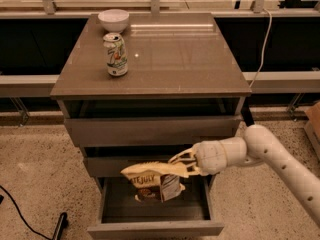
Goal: Pick brown chip bag from bottom drawer and place on counter
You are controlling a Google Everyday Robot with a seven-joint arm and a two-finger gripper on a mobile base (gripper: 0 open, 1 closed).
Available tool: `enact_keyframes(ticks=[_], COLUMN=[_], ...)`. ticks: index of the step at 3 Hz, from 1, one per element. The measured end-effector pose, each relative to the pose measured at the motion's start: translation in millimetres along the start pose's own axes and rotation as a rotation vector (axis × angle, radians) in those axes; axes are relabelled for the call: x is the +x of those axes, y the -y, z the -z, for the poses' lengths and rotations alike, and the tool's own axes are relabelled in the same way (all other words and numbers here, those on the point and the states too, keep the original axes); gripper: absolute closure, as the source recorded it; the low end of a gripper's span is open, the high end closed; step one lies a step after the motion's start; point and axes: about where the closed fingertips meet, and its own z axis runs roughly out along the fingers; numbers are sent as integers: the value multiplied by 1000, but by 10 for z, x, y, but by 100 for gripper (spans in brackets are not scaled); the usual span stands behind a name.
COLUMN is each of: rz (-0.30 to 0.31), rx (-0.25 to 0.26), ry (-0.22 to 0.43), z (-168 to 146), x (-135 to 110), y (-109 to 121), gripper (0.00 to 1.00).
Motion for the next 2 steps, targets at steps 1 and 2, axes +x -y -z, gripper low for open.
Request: enact_keyframes(ticks=[1,2], rz=[-41,-74], rx=[2,-31], ry=[-2,-69], z=[325,608], x=[-364,-693], y=[219,445], gripper=[100,100])
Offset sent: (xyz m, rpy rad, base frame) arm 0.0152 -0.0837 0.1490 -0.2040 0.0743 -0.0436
